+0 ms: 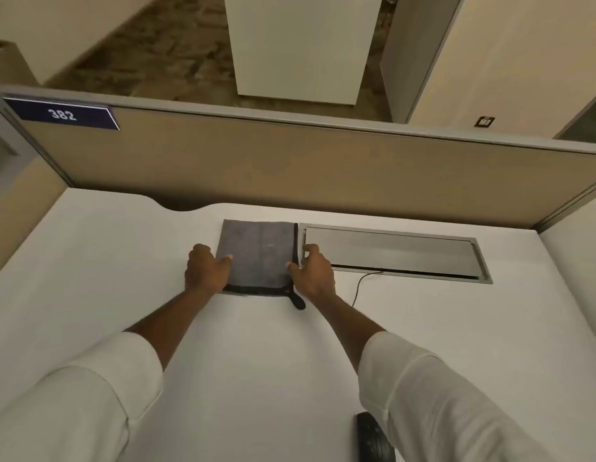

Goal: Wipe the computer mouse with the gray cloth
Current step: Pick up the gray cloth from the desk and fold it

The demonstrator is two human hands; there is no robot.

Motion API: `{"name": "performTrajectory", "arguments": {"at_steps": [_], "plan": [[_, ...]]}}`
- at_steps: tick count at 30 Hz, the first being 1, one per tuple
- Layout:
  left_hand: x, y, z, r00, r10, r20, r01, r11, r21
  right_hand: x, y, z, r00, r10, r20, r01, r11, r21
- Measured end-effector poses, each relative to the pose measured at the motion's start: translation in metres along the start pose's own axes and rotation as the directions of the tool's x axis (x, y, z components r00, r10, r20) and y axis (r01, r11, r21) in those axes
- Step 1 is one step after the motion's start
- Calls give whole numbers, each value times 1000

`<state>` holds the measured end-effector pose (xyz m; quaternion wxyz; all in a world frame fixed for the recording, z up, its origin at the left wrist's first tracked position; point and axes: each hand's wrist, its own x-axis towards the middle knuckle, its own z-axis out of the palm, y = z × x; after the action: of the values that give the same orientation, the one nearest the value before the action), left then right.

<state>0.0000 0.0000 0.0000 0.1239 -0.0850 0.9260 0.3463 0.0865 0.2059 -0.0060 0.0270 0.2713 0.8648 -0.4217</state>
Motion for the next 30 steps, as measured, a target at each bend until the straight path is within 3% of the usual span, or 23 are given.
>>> {"name": "performTrajectory", "arguments": {"at_steps": [4, 12, 17, 21, 27, 30], "plan": [[22, 13, 0, 973, -214, 84, 225, 961, -161, 19, -4, 9, 993, 117, -10, -116, 989, 89], [20, 5, 3, 937, -282, 207, 339, 878, -338, 31, 4, 17, 943, 313, 111, -331, 909, 252], [-14, -11, -14, 955, -186, 232, 279, 829, -485, 9, 15, -8, 954, 240, 180, -296, 849, 437], [-57, -17, -36, 968, -71, 242, 203, 786, -584, -30, 26, -37, 981, 88, 171, -163, 854, 494], [-135, -31, -59, 989, 147, 25, -110, 835, -539, -118, 40, -84, 983, -102, 152, 5, 845, 534], [-173, -38, -71, 945, 324, 49, -244, 797, -553, -169, 49, -103, 980, -132, 147, 38, 855, 518]]}}
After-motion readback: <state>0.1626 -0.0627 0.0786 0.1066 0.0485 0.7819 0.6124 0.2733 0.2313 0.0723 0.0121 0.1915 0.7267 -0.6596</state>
